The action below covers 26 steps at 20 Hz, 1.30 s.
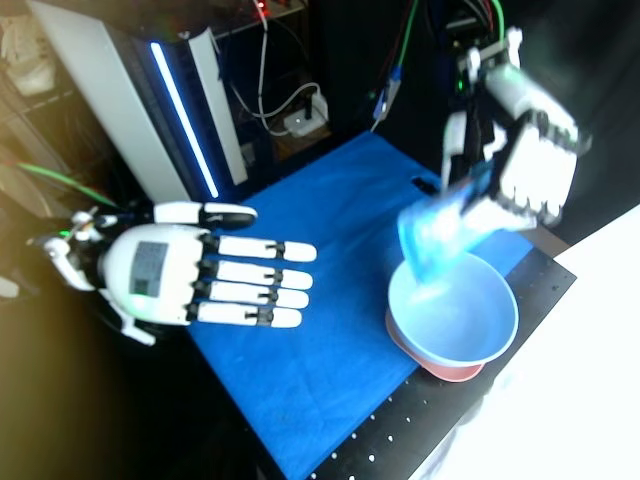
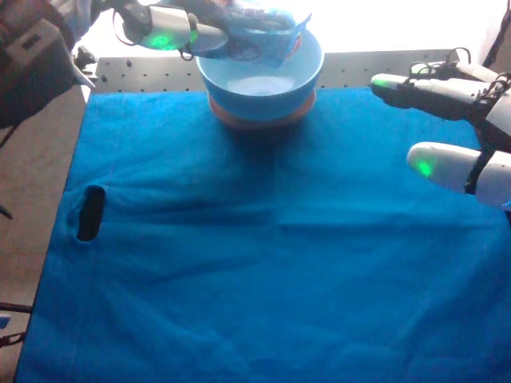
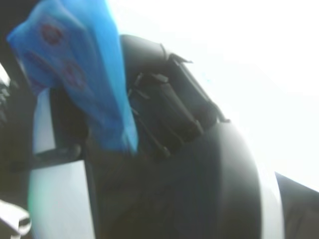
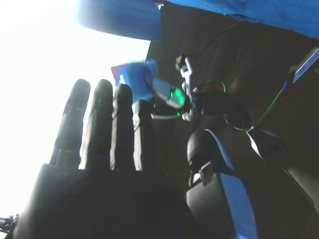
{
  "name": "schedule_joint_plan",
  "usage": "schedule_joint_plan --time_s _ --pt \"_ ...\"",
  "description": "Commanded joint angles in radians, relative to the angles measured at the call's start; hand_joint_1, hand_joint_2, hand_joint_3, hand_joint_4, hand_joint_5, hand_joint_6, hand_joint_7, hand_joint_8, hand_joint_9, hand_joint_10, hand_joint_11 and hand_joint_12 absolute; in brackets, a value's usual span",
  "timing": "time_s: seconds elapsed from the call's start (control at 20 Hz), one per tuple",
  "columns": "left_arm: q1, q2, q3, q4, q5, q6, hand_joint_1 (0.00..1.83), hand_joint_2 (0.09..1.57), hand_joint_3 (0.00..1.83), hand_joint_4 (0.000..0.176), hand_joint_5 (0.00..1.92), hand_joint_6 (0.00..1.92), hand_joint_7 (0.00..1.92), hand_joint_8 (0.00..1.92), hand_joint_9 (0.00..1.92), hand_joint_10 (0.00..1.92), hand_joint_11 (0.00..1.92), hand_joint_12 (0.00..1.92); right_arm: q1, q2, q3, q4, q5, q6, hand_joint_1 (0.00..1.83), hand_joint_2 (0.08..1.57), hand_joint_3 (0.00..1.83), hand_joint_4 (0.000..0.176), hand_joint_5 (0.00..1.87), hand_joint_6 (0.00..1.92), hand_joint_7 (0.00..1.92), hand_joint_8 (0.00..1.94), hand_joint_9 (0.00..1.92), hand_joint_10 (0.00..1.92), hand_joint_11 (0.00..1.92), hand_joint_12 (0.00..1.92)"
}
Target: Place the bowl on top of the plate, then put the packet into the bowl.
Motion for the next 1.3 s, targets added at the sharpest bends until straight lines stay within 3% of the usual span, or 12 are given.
schedule_joint_plan --time_s 0.0,0.05,0.1,0.15,0.25,0.45,0.5,0.65,0.75,0.95,1.0,1.25 --pt "-0.025 -0.004 0.009 -0.022 -0.114 -0.007 1.24 1.09 0.00 0.000 0.97 0.89 1.09 0.92 1.15 0.35 0.89 1.08 0.006 -0.002 -0.001 0.021 0.125 0.008 0.00 1.34 0.01 0.044 0.26 0.00 0.42 0.00 0.40 0.00 0.14 0.35" --pt "-0.025 -0.007 0.013 -0.022 -0.107 -0.007 1.24 1.10 0.00 0.000 0.95 0.90 1.08 0.94 1.16 0.25 0.87 1.04 0.006 -0.003 -0.001 0.021 0.125 0.008 0.00 1.31 0.00 0.069 0.26 0.00 0.42 0.00 0.42 0.00 0.18 0.25" --pt "-0.025 -0.008 0.014 -0.022 -0.105 -0.007 1.14 1.02 0.00 0.000 0.86 0.35 0.94 0.43 1.07 0.15 0.72 1.01 0.005 -0.004 -0.001 0.021 0.125 0.008 0.00 1.31 0.00 0.051 0.27 0.00 0.43 0.00 0.45 0.00 0.25 0.18" --pt "-0.025 -0.010 0.016 -0.022 -0.102 -0.007 1.03 0.97 0.00 0.000 0.83 0.10 0.88 0.18 0.95 0.07 0.55 1.00 0.004 -0.004 -0.001 0.021 0.125 0.008 0.00 1.31 0.00 0.046 0.27 0.00 0.41 0.00 0.41 0.00 0.23 0.15" --pt "-0.025 -0.013 0.018 -0.023 -0.101 -0.007 0.95 0.93 0.00 0.001 0.73 0.00 0.77 0.01 0.79 0.00 0.40 0.91 0.003 -0.005 -0.001 0.021 0.125 0.009 0.00 1.30 0.00 0.049 0.26 0.00 0.34 0.00 0.33 0.00 0.20 0.12" --pt "-0.026 -0.017 0.020 -0.023 -0.102 -0.007 0.83 0.93 0.00 0.029 0.64 0.00 0.68 0.00 0.65 0.00 0.22 0.98 0.002 -0.006 -0.001 0.021 0.125 0.010 0.00 1.29 0.00 0.088 0.27 0.00 0.40 0.00 0.39 0.01 0.23 0.09" --pt "-0.026 -0.018 0.020 -0.023 -0.104 -0.007 0.82 0.93 0.00 0.026 0.64 0.00 0.68 0.00 0.64 0.00 0.19 1.01 0.001 -0.007 -0.001 0.021 0.125 0.010 0.00 1.33 0.01 0.061 0.28 0.01 0.41 0.01 0.42 0.01 0.25 0.10" --pt "-0.027 -0.019 0.020 -0.023 -0.107 -0.007 0.76 0.92 0.00 0.054 0.61 0.00 0.63 0.00 0.58 0.00 0.07 1.04 0.001 -0.009 -0.001 0.023 0.125 0.010 0.00 1.32 0.00 0.081 0.27 0.00 0.42 0.01 0.43 0.01 0.27 0.10" --pt "-0.025 -0.015 0.015 -0.024 -0.113 -0.007 0.76 0.93 0.00 0.078 0.55 0.00 0.53 0.00 0.49 0.00 0.01 1.01 0.000 -0.009 -0.001 0.024 0.125 0.011 0.00 1.33 0.01 0.067 0.26 0.00 0.41 0.00 0.42 0.01 0.26 0.09" --pt "-0.002 0.015 -0.022 -0.024 -0.161 -0.007 0.62 0.93 0.00 0.145 0.36 0.00 0.32 0.01 0.25 0.00 0.00 0.41 -0.003 -0.008 -0.001 0.035 0.126 0.014 0.00 1.33 0.00 0.035 0.26 0.00 0.43 0.01 0.45 0.01 0.27 0.09" --pt "0.007 0.032 -0.036 -0.023 -0.175 -0.007 0.63 0.92 0.00 0.170 0.30 0.00 0.24 0.00 0.17 0.00 0.00 0.26 -0.003 -0.006 -0.002 0.037 0.126 0.014 0.00 1.31 0.00 0.051 0.25 0.00 0.42 0.00 0.42 0.00 0.25 0.08" --pt "0.126 0.173 -0.166 -0.039 -0.318 -0.006 0.53 0.86 0.00 0.176 0.07 0.00 0.00 0.00 0.00 0.00 0.00 0.00 -0.005 0.025 -0.023 0.049 0.138 0.014 0.07 1.33 0.00 0.095 0.09 0.00 0.19 0.00 0.18 0.00 0.20 0.05"
